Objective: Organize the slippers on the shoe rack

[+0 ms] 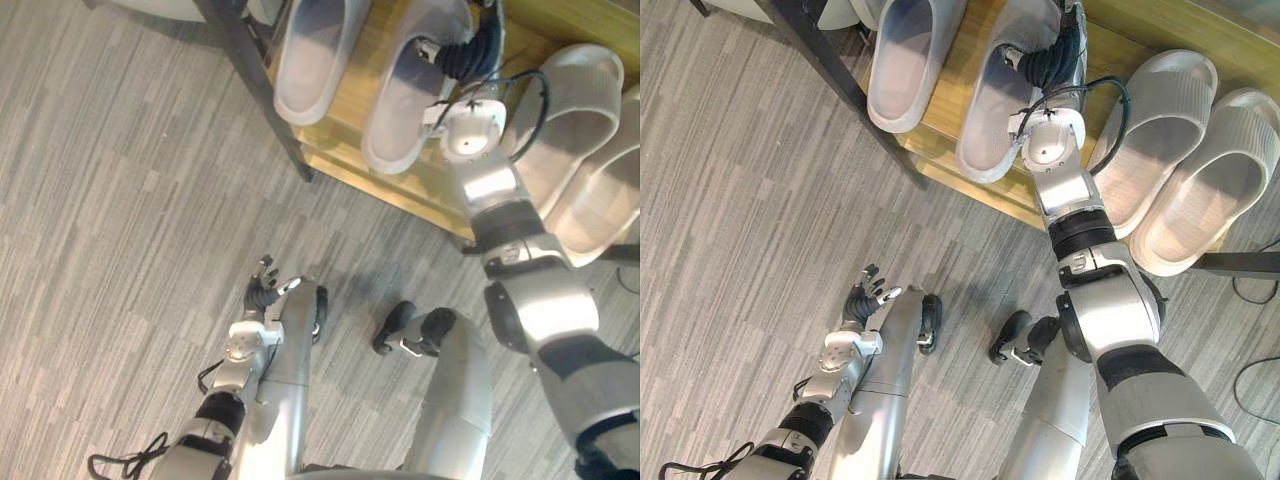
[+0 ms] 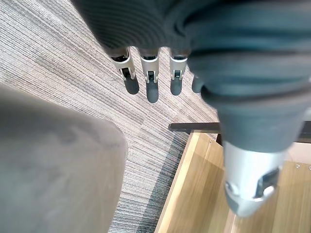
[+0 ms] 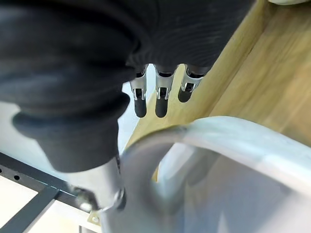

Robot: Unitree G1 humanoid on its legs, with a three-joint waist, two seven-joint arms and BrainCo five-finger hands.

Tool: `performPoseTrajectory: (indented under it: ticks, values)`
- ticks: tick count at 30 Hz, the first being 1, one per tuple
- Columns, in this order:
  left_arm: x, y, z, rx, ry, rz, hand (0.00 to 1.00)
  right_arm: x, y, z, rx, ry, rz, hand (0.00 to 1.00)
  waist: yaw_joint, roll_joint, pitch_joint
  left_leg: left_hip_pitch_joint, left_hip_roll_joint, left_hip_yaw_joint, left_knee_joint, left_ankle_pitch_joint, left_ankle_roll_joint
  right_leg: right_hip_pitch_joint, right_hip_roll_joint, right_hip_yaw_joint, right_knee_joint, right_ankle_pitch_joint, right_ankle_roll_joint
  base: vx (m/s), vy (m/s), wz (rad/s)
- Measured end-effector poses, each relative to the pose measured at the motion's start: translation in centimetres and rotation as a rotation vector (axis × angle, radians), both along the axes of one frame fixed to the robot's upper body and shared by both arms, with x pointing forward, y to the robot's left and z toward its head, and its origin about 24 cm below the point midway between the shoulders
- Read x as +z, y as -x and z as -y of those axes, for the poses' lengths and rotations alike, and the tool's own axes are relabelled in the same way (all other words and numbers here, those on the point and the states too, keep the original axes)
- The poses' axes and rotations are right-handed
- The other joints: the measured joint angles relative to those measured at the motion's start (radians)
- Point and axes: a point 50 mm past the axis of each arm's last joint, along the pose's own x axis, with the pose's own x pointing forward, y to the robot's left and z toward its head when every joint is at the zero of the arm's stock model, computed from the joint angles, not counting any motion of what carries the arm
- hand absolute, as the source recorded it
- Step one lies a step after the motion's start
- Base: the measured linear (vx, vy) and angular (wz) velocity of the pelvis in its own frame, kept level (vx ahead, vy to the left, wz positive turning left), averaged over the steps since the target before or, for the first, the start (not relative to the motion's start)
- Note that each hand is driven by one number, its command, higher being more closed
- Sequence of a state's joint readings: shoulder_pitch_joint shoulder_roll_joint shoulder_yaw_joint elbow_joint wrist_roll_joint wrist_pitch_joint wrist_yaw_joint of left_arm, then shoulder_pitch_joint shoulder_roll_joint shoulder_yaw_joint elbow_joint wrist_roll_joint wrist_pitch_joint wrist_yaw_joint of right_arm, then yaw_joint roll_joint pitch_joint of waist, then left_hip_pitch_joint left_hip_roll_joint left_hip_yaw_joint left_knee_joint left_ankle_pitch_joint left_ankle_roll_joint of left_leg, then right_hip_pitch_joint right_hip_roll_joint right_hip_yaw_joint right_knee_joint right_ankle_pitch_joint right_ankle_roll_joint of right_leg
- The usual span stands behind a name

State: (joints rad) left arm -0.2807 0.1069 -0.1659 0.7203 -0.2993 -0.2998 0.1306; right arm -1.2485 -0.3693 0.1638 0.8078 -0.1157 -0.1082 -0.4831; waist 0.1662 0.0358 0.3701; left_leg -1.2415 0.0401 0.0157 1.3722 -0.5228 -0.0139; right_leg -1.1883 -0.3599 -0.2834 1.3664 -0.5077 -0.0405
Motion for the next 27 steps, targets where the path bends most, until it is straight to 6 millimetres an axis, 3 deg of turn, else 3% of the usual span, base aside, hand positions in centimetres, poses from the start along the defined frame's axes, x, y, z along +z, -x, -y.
performPoseTrajectory:
  ticks: [13,18,21,27]
  values:
    - [-0.4,0.1,-0.3,0.023,0.018,-0.021,0.00,-0.2,0.1,0.0,-0.004,-0.016,0.008,0.00,-0.006,0.000,0.000,0.014,0.002,0.007,-0.002,0.001,0.000,0.005,0.001,0.008,0.000,0.000,0.000,0.00,0.000,0.00]
    - [-1.2,0.4,-0.6,0.035,0.015,-0.070,0.00,-1.8,0.6,0.5,-0.005,-0.078,0.011,0.00,-0.008,-0.003,-0.001,0.055,0.011,0.016,-0.009,0.001,0.000,0.042,0.008,0.013,-0.008,0.000,0.000,0.00,-0.005,-0.04]
    - [-1.4,0.5,-1.0,0.053,0.014,-0.084,0.00,-2.5,1.0,0.6,0.004,-0.139,0.024,0.00,-0.010,-0.021,-0.013,0.059,0.019,0.020,-0.011,0.001,0.000,0.042,0.013,0.014,-0.008,0.000,0.000,-0.01,-0.014,-0.06]
    - [-2.2,0.9,-1.4,0.070,0.011,-0.127,0.00,-4.8,1.8,-0.1,0.019,-0.193,0.021,0.00,-0.015,-0.031,-0.019,0.095,0.021,0.022,-0.018,0.001,0.000,0.075,0.015,0.015,-0.013,0.000,0.000,0.00,0.000,0.00]
